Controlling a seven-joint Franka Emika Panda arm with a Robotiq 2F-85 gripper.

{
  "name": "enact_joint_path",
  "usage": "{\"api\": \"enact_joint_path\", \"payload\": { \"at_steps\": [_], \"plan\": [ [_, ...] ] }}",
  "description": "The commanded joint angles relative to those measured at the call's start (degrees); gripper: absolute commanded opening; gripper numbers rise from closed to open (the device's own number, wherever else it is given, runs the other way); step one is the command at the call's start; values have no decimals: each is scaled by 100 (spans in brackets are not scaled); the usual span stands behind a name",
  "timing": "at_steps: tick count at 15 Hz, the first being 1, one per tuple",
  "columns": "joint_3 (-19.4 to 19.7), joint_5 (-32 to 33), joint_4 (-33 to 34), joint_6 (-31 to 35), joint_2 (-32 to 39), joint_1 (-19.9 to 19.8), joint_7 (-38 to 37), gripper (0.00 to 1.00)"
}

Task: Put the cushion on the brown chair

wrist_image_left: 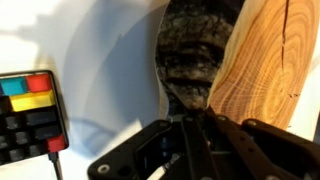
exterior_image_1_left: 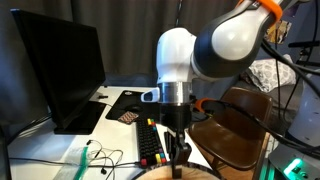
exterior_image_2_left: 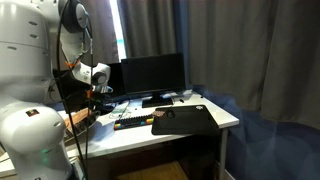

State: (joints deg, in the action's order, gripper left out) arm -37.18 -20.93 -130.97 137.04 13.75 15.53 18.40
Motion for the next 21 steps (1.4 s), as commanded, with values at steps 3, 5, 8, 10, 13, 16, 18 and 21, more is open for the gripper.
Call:
{"api": "enact_joint_path", "payload": {
  "at_steps": [3, 5, 8, 10, 13, 16, 18, 21],
  "plan": [
    [212, -149, -266, -18, -556, 202, -192, 10],
    [232, -150, -247, -16, -462, 224, -180, 10],
    [280, -406, -245, 44, -592, 162, -224, 3],
    [353, -883, -452, 310, -1039, 65, -288, 3],
    [648, -1616, -701, 343, -1725, 32, -205, 3],
    [1064, -2089, -1131, 562, -2434, 271, -468, 3],
    [1200, -2172, -1522, 866, -2869, 422, -828, 3],
    [1421, -2799, -2191, 1322, -3671, 779, -1009, 3]
  ]
}}
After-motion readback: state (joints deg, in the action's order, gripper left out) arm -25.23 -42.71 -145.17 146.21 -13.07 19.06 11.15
